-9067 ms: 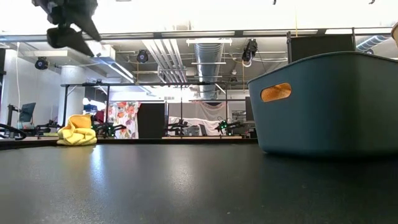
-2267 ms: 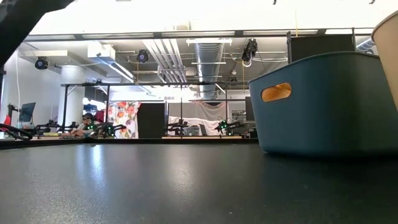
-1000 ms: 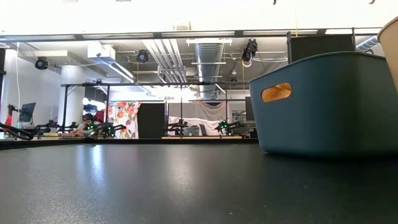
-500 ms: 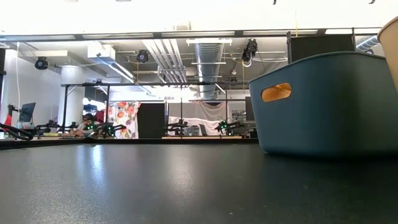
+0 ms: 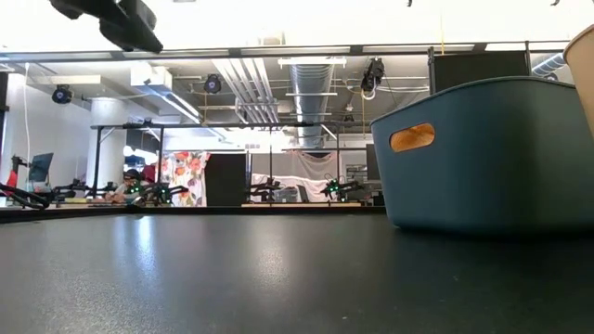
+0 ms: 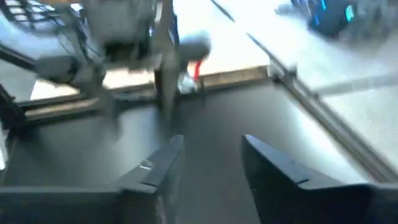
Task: Sort towels by color in basket
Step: Return to Home Position
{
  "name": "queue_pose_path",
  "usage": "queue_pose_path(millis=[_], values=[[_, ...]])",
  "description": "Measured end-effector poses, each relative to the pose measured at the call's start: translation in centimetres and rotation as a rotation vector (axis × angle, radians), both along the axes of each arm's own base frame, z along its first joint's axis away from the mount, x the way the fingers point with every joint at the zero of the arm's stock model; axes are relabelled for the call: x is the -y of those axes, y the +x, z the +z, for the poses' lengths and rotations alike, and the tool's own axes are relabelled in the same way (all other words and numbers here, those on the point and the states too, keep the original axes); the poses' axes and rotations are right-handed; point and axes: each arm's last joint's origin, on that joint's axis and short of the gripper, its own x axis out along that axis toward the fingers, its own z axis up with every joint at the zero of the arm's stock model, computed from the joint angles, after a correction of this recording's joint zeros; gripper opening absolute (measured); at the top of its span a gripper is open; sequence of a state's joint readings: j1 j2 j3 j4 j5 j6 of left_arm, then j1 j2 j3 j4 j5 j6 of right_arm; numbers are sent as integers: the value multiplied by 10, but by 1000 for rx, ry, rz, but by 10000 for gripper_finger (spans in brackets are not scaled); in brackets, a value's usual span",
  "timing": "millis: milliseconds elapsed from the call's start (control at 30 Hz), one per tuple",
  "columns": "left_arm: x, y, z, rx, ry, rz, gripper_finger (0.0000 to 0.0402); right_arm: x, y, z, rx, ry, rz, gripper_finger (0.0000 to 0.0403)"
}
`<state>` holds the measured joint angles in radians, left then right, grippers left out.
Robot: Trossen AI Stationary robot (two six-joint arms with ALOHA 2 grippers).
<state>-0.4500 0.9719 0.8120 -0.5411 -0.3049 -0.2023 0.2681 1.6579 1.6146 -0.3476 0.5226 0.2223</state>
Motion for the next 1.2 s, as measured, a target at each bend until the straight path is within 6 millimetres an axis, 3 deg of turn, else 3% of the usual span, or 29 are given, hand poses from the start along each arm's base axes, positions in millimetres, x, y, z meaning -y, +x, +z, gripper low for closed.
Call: queue_pose_path(millis=[133,267,333,433,633,767,933,1067,1200], values=[[6,9,-2,139,-75,-114,263,35,11,8,32,-57,151,94],[-6,16,-15,234,-67,9,263,71,5,13,32,-10,330,27],[-14,18,-19,268,-73,59,263,83,-3,18,54,18,368,16],[-26,19,-27,252,-34,124,263,90,-25,26,69,-13,365,12],[-32,23,-41,204,-11,188,263,85,-79,34,179,-41,381,11],[-32,30,-48,206,43,229,263,87,-106,16,123,-35,374,14],[-32,43,-49,235,139,294,263,86,-121,-12,-26,-151,442,13],[-33,46,-61,209,207,267,263,84,-121,-42,-14,-149,517,12],[-36,36,-77,214,235,215,263,80,-130,-69,86,-121,655,13]])
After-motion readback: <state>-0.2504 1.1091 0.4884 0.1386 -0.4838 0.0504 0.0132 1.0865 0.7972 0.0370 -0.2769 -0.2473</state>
